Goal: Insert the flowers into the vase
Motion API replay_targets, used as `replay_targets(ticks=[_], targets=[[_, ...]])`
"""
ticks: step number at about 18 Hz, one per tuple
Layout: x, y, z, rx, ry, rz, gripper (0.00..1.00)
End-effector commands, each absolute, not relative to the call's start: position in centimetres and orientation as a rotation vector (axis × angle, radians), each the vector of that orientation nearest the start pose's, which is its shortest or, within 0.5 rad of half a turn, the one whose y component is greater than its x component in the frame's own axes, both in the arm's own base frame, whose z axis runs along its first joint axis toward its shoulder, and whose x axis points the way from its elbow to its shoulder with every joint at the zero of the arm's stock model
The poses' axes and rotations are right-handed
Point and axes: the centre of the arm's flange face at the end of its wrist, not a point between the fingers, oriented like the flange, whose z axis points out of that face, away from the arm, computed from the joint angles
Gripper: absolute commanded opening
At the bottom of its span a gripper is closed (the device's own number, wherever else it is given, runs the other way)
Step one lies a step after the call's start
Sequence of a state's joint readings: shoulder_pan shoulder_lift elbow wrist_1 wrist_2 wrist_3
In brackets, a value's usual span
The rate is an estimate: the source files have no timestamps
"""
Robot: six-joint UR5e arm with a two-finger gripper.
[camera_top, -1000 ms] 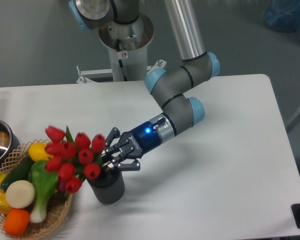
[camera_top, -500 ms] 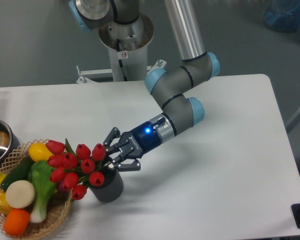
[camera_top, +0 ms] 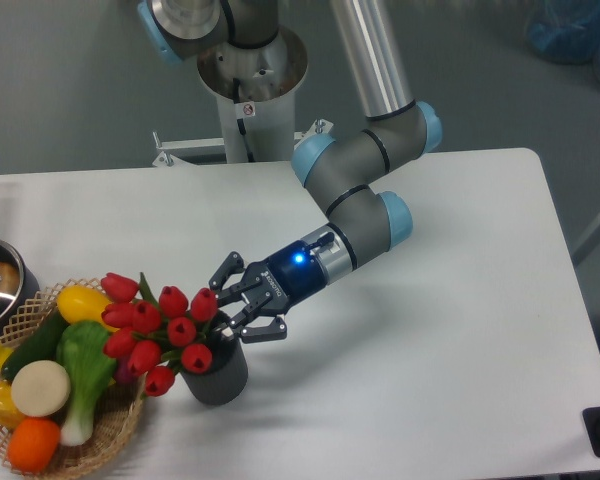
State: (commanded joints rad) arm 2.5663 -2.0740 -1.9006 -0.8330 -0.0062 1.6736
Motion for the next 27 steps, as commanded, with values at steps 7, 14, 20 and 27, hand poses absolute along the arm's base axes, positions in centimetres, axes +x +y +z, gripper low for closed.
replay_targets(ticks=[7,14,20,27], targets=[[-35.9,49.5,23.6,-1.522,0.435,-0.43,0.81],[-36.9,46.5,27.1,-1.596,0.452,-0.341,0.99],[-38.7,42.9,31.3,-1.753,0.512,-0.177,1.0],[-41.0,39.6,37.3,-1.87,0.547,0.015,1.0]])
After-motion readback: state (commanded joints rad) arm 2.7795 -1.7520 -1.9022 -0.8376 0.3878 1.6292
